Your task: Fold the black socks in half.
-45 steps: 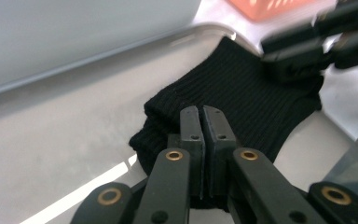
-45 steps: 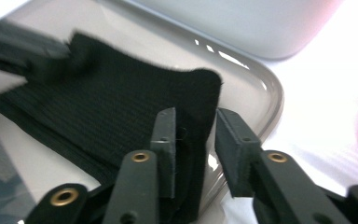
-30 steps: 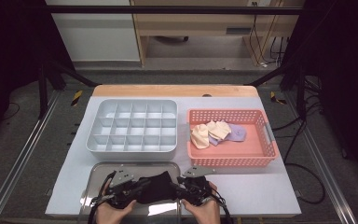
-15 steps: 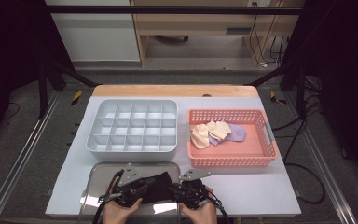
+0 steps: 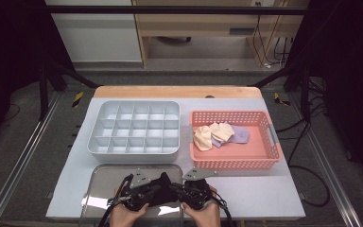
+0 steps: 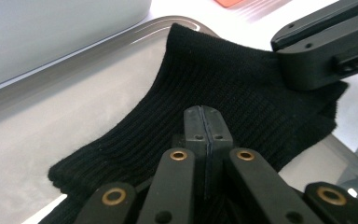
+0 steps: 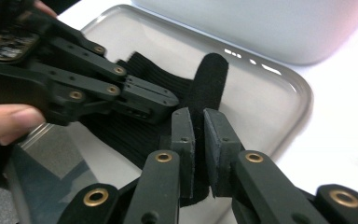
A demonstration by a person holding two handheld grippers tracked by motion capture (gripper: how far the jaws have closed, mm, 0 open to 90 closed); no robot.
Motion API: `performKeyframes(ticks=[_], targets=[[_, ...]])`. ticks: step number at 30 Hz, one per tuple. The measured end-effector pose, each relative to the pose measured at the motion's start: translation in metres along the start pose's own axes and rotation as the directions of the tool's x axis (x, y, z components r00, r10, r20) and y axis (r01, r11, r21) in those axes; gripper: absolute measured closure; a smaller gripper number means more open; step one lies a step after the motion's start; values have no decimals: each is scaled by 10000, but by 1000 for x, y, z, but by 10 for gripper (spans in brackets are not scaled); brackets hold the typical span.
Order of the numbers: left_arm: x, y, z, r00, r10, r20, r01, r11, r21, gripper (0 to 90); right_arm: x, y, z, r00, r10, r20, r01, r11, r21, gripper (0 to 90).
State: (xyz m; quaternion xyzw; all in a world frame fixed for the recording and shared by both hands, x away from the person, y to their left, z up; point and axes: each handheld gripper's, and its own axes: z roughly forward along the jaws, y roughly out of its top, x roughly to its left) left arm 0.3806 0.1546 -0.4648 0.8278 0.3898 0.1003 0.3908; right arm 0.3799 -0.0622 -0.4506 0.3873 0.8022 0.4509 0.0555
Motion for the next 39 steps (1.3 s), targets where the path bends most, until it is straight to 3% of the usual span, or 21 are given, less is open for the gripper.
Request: performKeyframes(ticks=[2,4,6,8,11,13,16,18,21,22,25,27,33,39], targets=[[3,1,-7,9999,-129,-3,129,9996,-232,879,1,1,-1,10000,-55,-23,55,10000,-16,832],[10,1,-24,9996,-272,-107,264,9971,-712,882,0,0,-1,10000,26,15,-26,10000,6,832],[14,0,-30,9992,-371,-154,358,9960,-819,884,-1,0,-1,10000,42,38,-42,10000,-2,831],[28,-9,-49,9962,-643,-583,577,9923,-1097,885,-1,0,-2,9999,50,94,-50,10000,-13,831],[36,-20,-58,9931,-790,-863,687,9909,-1157,888,-2,1,-2,9999,51,160,-50,10000,-59,831],[45,-36,-63,9886,-1131,-997,1046,9907,-867,891,-1,3,-2,9996,-27,277,29,10000,-56,831],[47,-43,-61,9878,-1203,-990,1141,9913,-654,894,2,7,-2,9991,-287,326,292,9995,-128,831],[46,-44,-54,9901,-1229,-681,1202,9918,-433,894,6,11,-1,9980,-566,291,572,9981,-208,831],[43,-43,-48,9915,-1143,-620,1122,9930,-362,894,12,15,0,9964,-841,141,845,9960,-304,831],[43,-43,-46,9913,-1159,-618,1141,9930,-309,894,20,20,4,9934,-1142,-88,1138,9927,-409,832],[42,-43,-45,9917,-1111,-653,1091,9935,-327,894,27,24,7,9893,-1426,-301,1411,9889,-474,832],[40,-43,-43,9915,-1123,-661,1100,9932,-368,894,39,30,17,9801,-1851,-720,1823,9823,-439,832],[39,-42,-40,9922,-1098,-595,1083,9937,-290,894,53,27,35,9665,-2102,-1476,2104,9775,-146,831],[41,-41,-38,9926,-1124,-462,1111,9934,-291,894,55,19,46,9627,-2144,-1649,2181,9759,43,828]])
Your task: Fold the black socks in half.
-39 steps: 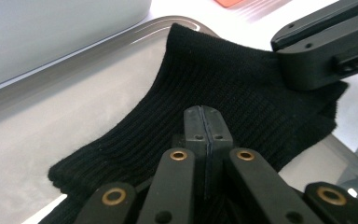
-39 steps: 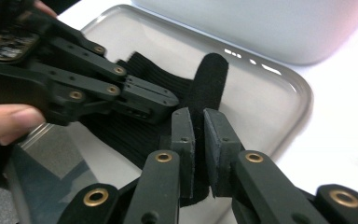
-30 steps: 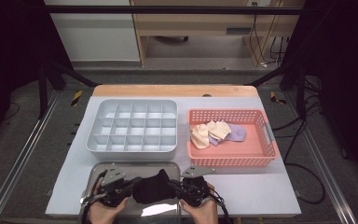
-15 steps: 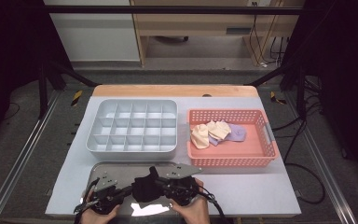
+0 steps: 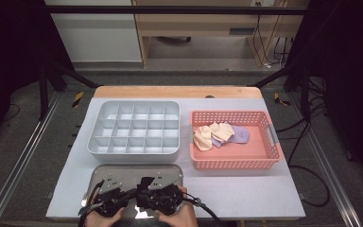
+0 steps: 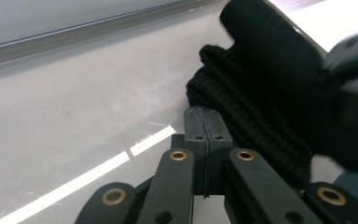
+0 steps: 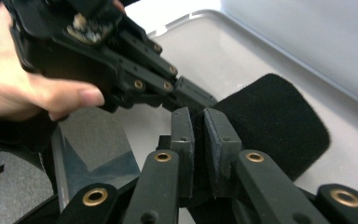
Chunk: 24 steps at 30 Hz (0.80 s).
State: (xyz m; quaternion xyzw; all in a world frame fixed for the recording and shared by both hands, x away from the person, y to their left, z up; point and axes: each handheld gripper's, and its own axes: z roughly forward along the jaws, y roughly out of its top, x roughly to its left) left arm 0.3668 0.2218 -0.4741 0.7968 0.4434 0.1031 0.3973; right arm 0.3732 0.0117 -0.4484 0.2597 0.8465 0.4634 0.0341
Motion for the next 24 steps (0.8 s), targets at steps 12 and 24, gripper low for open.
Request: performKeyframes(ticks=[12,24], targets=[[10,25,-19,9976,-77,692,172,9902,-1383,742,2,-7,14,9998,-83,-185,88,9996,275,816],[9,23,-3,9986,-102,524,150,9957,-912,556,4,-6,15,9995,-190,-246,201,9988,440,812]])
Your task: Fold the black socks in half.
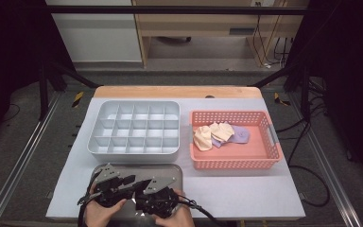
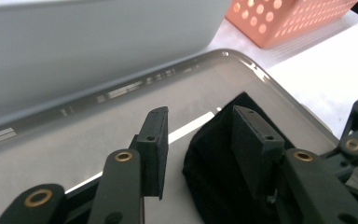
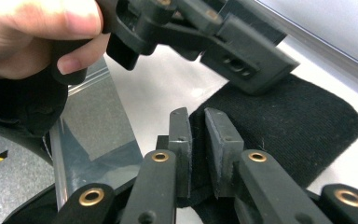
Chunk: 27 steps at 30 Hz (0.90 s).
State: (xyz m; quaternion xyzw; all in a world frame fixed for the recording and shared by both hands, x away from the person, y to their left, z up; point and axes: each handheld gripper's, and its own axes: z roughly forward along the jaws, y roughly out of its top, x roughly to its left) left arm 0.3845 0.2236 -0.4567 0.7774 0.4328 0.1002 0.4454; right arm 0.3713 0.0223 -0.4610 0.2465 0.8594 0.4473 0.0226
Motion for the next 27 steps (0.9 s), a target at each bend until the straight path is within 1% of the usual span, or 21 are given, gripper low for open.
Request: performKeyframes(ticks=[4,6,8,12,13,14,17,18,19,20,21,22,24,25,26,27], targets=[[1,-5,-3,9999,-79,84,79,9999,98,555,-2,0,-4,9999,-113,-34,114,9998,135,798],[1,-9,-5,9997,-158,168,155,9997,166,552,-2,-1,-11,9999,-39,97,36,9995,321,783],[0,-11,-6,9996,-198,224,194,9997,176,548,-4,-2,-15,9998,-62,196,55,9995,322,769],[-6,-17,-10,9993,-246,275,240,9995,201,543,-9,-5,-24,9989,119,463,-133,9995,291,735],[-6,-17,-10,9993,-246,275,240,9995,201,537,-9,-5,-24,9989,119,463,-133,9995,291,735],[-10,-20,-11,9994,-224,262,219,9995,210,528,-9,-7,-28,9982,235,558,-249,9994,247,706],[-12,-22,-11,9997,-195,174,191,9996,194,515,-11,-7,-33,9978,339,566,-349,9993,154,692],[-14,-23,-12,9998,-161,95,159,9997,198,515,-12,-7,-37,9972,516,545,-516,9987,-21,692],[-15,-23,-12,9999,-126,44,125,9997,192,509,-14,-7,-42,9956,749,554,-729,9966,-381,699],[-16,-24,-12,10000,-87,7,87,9997,210,497,-16,-7,-47,9924,982,748,-938,9938,-598,714],[-16,-24,-12,10000,-87,7,87,9997,210,489,-17,-7,-48,9909,1054,833,-1007,9932,-592,728],[-17,-24,-13,9998,-153,-94,156,9995,271,477,-17,-9,-47,9901,1098,877,-1065,9934,-415,738],[-17,-24,-13,9999,-126,-105,129,9995,302,450,-16,-15,-41,9909,1083,793,-1086,9941,-1,751],[-17,-24,-13,9999,-126,-105,129,9995,302,433,-16,-15,-41,9909,1083,793,-1086,9941,-1,751],[-17,-23,-13,9998,-177,-2,177,9993,334,433,-16,-18,-38,9910,1074,793,-1086,9940,108,756],[-16,-20,-13,9996,-262,-52,264,9991,339,393,-16,-23,-34,9903,1152,781,-1169,9930,174,776]])
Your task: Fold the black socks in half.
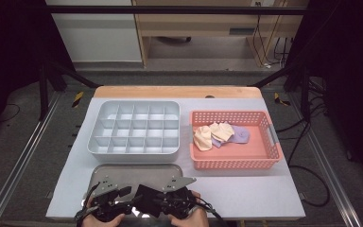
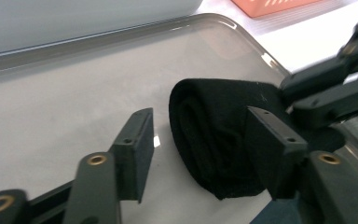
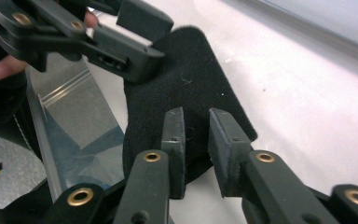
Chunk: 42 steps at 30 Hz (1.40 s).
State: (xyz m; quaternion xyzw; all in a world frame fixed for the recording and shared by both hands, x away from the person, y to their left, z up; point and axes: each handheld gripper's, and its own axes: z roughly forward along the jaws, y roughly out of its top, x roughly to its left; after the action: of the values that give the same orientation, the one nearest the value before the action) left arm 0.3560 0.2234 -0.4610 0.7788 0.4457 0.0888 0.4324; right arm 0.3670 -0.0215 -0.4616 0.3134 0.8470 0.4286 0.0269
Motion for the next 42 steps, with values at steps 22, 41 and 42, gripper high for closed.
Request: performKeyframes(ticks=[22,41,42], targets=[[-9,-9,16,9796,-674,1891,527,9953,817,469,-7,-12,-4,9994,269,212,-272,9995,182,819],[-13,17,-4,9841,-19,1775,32,10000,-68,648,-34,-20,-45,9821,911,1649,-637,9843,-1647,703],[-13,19,-5,9851,2,1717,16,9999,-107,648,-40,-22,-53,9752,995,1979,-656,9831,-1711,685]])
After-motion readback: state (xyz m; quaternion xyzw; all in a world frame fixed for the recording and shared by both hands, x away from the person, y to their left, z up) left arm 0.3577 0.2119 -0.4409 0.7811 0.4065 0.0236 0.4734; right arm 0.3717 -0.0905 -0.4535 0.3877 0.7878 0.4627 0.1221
